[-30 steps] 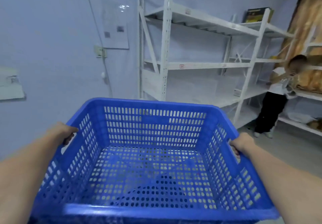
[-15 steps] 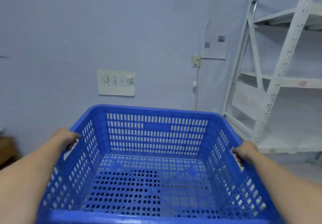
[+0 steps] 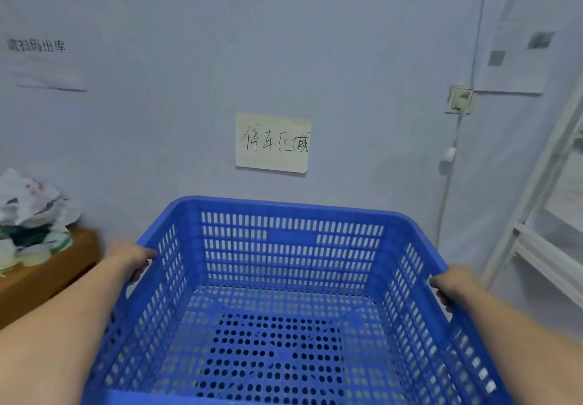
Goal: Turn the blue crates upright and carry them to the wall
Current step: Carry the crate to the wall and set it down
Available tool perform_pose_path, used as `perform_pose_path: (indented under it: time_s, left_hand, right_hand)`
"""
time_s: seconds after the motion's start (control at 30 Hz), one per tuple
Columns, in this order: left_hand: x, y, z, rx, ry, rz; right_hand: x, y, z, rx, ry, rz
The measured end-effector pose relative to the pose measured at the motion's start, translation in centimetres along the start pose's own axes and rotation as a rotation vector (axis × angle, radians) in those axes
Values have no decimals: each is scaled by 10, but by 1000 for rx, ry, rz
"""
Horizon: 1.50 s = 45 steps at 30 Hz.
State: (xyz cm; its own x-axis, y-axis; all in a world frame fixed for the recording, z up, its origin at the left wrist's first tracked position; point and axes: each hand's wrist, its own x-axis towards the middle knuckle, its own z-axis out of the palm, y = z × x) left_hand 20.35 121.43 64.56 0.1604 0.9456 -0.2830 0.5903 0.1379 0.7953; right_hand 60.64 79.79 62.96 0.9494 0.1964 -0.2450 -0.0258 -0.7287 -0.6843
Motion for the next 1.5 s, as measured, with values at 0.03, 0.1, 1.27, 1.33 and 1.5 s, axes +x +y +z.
perform_pose_path:
  time_s: [0.03,0.1,1.27,1.33,1.5]
  left_hand:
    - [9,4,8,6,7,-9]
    - [26,11,25,10,20,-24]
    - [336,-73,251,149,-214,-249]
    - [338,-91,263,135,-216,-286]
    - [340,-129,294,147,-270,-399]
  right_hand:
    - [16,-5,7,-9,-9,-6]
    - [46,-18,20,-9,-16,-19]
    - [239,17,248,-180,-73,364]
    - [245,30,261,-166,-76,408]
    - [262,59,293,-101,-120,521]
